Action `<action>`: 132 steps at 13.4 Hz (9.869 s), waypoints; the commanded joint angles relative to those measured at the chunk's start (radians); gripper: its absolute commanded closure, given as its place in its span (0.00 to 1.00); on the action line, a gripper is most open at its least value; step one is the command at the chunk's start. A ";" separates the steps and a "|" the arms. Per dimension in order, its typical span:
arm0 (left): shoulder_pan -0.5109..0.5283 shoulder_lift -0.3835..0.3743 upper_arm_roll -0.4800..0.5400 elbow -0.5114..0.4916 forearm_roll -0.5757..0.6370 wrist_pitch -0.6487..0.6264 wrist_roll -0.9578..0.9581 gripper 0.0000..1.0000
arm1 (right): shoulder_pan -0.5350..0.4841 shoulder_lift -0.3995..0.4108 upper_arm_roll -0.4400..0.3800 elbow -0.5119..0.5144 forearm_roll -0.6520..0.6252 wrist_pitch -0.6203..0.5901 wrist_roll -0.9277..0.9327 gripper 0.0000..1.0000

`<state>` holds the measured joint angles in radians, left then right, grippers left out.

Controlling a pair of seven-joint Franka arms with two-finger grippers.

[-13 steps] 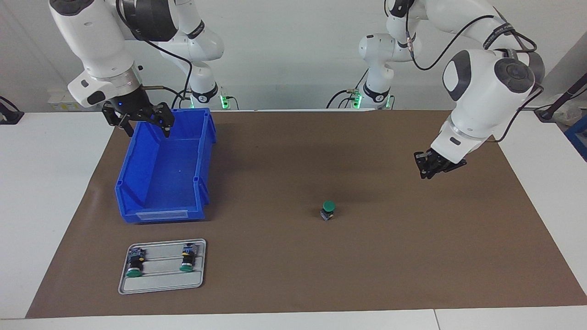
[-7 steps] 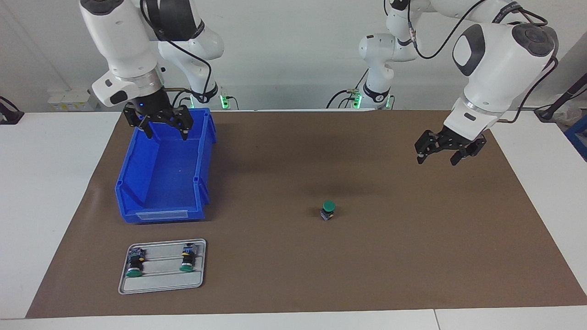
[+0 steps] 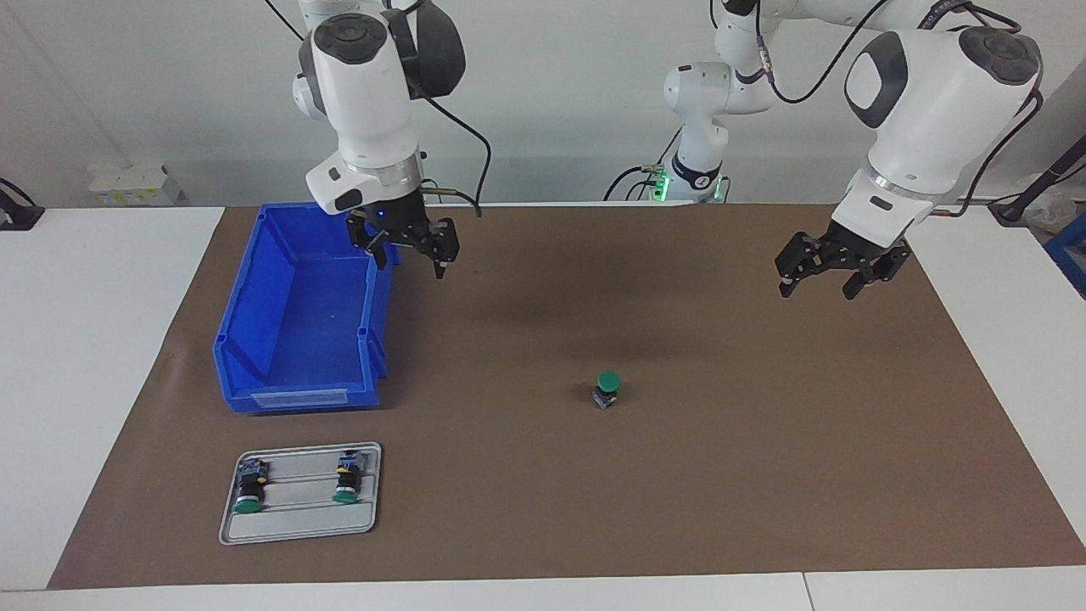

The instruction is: Place and press button with both arms

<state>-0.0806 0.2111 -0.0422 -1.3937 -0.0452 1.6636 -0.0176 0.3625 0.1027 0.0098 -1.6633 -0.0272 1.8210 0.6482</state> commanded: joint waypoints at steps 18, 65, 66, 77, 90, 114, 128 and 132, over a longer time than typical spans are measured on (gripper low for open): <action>0.042 -0.064 0.002 -0.119 0.042 0.071 0.034 0.00 | 0.296 0.594 -0.004 0.519 -0.091 0.162 0.530 0.12; 0.062 -0.095 0.004 -0.169 0.011 0.113 0.034 0.00 | 0.096 -0.035 -0.008 -0.180 -0.189 0.380 0.176 1.00; 0.062 -0.096 0.004 -0.169 0.011 0.113 0.036 0.00 | 0.057 -0.076 -0.008 -0.223 -0.181 0.380 0.100 1.00; 0.048 -0.144 0.002 -0.248 0.011 0.064 0.033 0.00 | -0.290 -0.164 -0.010 -0.357 0.023 0.362 -0.992 1.00; 0.087 -0.147 0.004 -0.246 0.011 0.076 0.033 0.00 | -0.462 0.061 -0.011 -0.397 0.363 0.501 -1.849 1.00; 0.087 -0.147 0.002 -0.246 0.011 0.076 0.033 0.00 | -0.340 -0.080 0.012 -0.068 0.023 0.029 -0.489 0.00; 0.087 -0.147 0.002 -0.246 0.011 0.076 0.033 0.00 | -0.335 -0.133 0.012 -0.036 -0.020 -0.117 -0.482 0.00; 0.085 -0.147 0.002 -0.246 0.011 0.076 0.033 0.00 | -0.336 -0.143 0.012 -0.053 -0.019 -0.101 -0.486 0.00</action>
<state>-0.0040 0.0946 -0.0362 -1.6043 -0.0230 1.7367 0.0033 0.0315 -0.0091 0.0155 -1.6756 -0.0267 1.6885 0.1623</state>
